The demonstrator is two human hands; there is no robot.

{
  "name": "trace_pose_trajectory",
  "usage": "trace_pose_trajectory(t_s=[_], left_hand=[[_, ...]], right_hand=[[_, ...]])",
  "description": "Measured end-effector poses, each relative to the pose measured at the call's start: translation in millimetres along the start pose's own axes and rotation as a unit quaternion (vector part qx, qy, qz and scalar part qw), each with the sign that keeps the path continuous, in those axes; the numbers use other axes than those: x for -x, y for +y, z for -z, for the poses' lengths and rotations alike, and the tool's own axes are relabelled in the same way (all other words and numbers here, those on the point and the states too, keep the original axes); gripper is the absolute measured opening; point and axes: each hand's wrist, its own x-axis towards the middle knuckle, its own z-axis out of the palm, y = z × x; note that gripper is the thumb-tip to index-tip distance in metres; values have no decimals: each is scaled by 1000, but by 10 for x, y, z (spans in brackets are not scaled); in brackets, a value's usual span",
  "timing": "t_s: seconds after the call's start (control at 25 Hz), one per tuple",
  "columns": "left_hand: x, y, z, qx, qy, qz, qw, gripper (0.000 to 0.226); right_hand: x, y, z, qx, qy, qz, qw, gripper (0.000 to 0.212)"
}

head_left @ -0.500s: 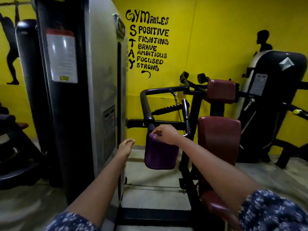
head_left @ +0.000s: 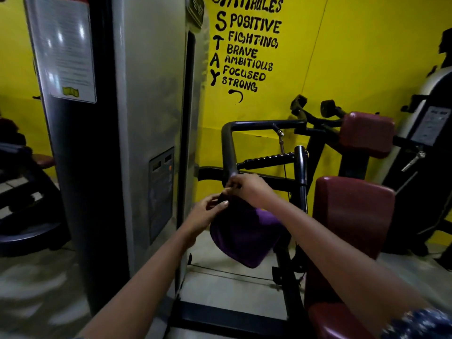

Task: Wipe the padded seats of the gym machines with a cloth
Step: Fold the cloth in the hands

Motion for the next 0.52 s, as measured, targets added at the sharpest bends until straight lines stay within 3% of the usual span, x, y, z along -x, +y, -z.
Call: trace_pose_trajectory(t_s=[0.12, 0.24, 0.52], left_hand=[[254, 366, 99, -47, 1, -105, 993, 10], [682, 801, 280, -75, -26, -183, 980, 12], [1775, 1209, 586, -197, -148, -183, 952, 24]], right_hand=[[324, -227, 362, -111, 10, 34, 993, 19], [708, -543, 663, -209, 31, 39, 977, 13], [1830, -1127, 626, -239, 45, 19, 970, 14]])
